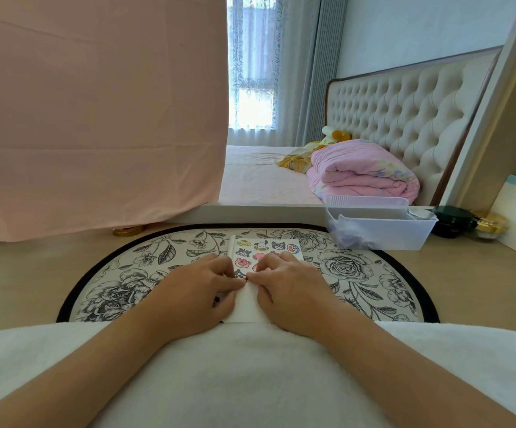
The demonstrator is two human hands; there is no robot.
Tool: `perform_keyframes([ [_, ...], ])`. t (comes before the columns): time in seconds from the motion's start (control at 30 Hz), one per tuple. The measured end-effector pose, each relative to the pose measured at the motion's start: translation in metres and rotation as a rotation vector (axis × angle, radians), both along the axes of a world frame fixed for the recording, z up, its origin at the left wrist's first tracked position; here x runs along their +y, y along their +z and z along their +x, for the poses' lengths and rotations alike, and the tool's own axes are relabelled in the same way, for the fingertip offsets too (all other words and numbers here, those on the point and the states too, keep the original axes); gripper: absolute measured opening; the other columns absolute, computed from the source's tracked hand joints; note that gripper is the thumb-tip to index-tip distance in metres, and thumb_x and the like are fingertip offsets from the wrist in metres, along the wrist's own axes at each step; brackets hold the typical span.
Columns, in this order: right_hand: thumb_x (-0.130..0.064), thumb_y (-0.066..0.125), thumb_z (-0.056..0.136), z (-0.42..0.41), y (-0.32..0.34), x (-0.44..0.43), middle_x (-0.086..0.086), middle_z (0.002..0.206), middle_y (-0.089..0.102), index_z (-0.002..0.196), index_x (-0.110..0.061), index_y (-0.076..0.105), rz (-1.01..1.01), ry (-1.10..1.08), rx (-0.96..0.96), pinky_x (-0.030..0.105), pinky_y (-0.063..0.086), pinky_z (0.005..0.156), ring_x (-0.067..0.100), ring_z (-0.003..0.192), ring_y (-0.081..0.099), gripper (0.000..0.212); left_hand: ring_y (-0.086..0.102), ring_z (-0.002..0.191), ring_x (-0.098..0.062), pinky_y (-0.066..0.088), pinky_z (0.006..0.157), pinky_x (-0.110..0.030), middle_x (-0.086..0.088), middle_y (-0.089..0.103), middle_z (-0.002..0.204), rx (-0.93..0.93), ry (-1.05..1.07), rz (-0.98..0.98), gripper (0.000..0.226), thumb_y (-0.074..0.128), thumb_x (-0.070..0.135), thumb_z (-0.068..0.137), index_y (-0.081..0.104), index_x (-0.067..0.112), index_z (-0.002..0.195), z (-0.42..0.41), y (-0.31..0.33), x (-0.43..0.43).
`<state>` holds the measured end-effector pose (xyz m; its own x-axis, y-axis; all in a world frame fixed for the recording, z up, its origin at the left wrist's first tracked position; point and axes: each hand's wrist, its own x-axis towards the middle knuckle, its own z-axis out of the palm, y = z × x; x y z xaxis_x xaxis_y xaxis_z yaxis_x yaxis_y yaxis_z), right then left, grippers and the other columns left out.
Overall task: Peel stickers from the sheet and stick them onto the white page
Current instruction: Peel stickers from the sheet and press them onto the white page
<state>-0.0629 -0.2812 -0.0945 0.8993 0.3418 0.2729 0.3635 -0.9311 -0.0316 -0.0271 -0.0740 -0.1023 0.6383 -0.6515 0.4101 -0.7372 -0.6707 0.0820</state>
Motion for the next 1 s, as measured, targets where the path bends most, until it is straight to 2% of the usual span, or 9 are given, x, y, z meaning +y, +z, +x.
perform_keyframes([
  [0.1, -0.036, 0.036, 0.094, 0.001, -0.001, 0.001, -0.007, 0.12, 0.064, 0.118, -0.031, 0.071, 0.003, -0.019, -0.031, 0.039, 0.049, 0.083, 0.021, 0.107, 0.056, 0.042, 0.054, 0.09, 0.001, 0.055, 0.063, -0.028, 0.021, 0.06, 0.094, -0.031, -0.014, -0.04, 0.038, 0.044, 0.046, 0.091, 0.076, 0.034, 0.106, -0.001, 0.0, 0.001],
  [0.17, -0.036, 0.034, 0.092, 0.003, -0.004, 0.002, -0.007, 0.116, 0.066, 0.113, -0.03, 0.072, 0.001, -0.031, -0.048, 0.038, 0.048, 0.08, 0.021, 0.102, 0.058, 0.044, 0.053, 0.098, 0.002, 0.055, 0.067, -0.028, 0.022, 0.059, 0.105, -0.024, 0.006, -0.071, 0.036, 0.044, 0.049, 0.09, 0.073, 0.035, 0.105, -0.002, 0.0, 0.001],
  [0.27, -0.038, 0.026, 0.088, 0.004, -0.005, 0.003, -0.005, 0.112, 0.066, 0.11, -0.028, 0.072, -0.002, -0.037, -0.072, 0.037, 0.048, 0.077, 0.022, 0.098, 0.059, 0.052, 0.042, 0.124, -0.003, 0.049, 0.079, -0.024, 0.018, 0.045, 0.136, -0.005, 0.105, 0.026, 0.056, 0.031, 0.061, 0.088, 0.056, 0.043, 0.135, 0.006, -0.002, 0.001],
  [0.37, -0.037, 0.025, 0.086, 0.004, -0.005, 0.003, -0.005, 0.111, 0.067, 0.11, -0.028, 0.072, -0.001, -0.044, -0.08, 0.037, 0.048, 0.076, 0.022, 0.097, 0.06, 0.054, 0.034, 0.133, -0.009, 0.043, 0.092, -0.03, 0.012, 0.038, 0.146, 0.03, 0.126, 0.122, 0.068, 0.019, 0.064, 0.086, 0.044, 0.044, 0.146, 0.011, -0.001, -0.002],
  [0.57, -0.036, 0.037, 0.092, 0.002, -0.003, 0.002, -0.006, 0.118, 0.067, 0.114, -0.031, 0.073, -0.017, -0.054, -0.066, 0.038, 0.045, 0.081, 0.022, 0.101, 0.059, 0.043, 0.052, 0.119, -0.012, 0.054, 0.067, -0.031, 0.012, 0.057, 0.13, -0.078, 0.135, 0.098, 0.06, 0.027, 0.053, 0.085, 0.067, 0.035, 0.126, 0.007, -0.001, -0.003],
  [0.67, -0.039, 0.027, 0.09, 0.002, -0.003, 0.003, -0.004, 0.123, 0.066, 0.115, -0.03, 0.071, -0.008, -0.052, -0.069, 0.04, 0.046, 0.083, 0.023, 0.104, 0.059, 0.052, 0.057, 0.108, -0.008, 0.054, 0.06, -0.028, 0.015, 0.062, 0.117, -0.087, 0.109, 0.053, 0.051, 0.036, 0.05, 0.085, 0.075, 0.033, 0.113, 0.006, -0.002, 0.0],
  [0.73, -0.039, 0.025, 0.091, 0.002, -0.003, 0.002, -0.004, 0.126, 0.063, 0.121, -0.029, 0.067, -0.019, -0.044, -0.051, 0.04, 0.044, 0.088, 0.023, 0.108, 0.057, 0.053, 0.06, 0.099, -0.004, 0.054, 0.058, -0.026, 0.019, 0.064, 0.108, -0.071, 0.083, 0.006, 0.047, 0.039, 0.05, 0.085, 0.078, 0.033, 0.105, 0.004, -0.001, 0.001],
  [0.83, -0.032, 0.038, 0.095, 0.002, -0.003, 0.001, -0.003, 0.125, 0.062, 0.131, -0.036, 0.06, 0.015, 0.021, -0.028, 0.043, 0.042, 0.095, 0.022, 0.111, 0.055, 0.042, 0.06, 0.085, 0.003, 0.055, 0.062, -0.025, 0.024, 0.063, 0.102, -0.016, 0.074, -0.062, 0.043, 0.042, 0.053, 0.085, 0.078, 0.035, 0.1, 0.003, 0.0, 0.001],
  [1.0, -0.03, 0.042, 0.091, 0.002, -0.003, -0.001, -0.008, 0.117, 0.066, 0.118, -0.041, 0.071, 0.047, 0.078, -0.026, 0.044, 0.044, 0.093, 0.02, 0.108, 0.058, 0.041, 0.06, 0.086, 0.006, 0.055, 0.071, -0.024, 0.03, 0.061, 0.105, 0.033, 0.117, -0.095, 0.045, 0.042, 0.061, 0.081, 0.076, 0.038, 0.1, 0.004, -0.001, 0.001],
])
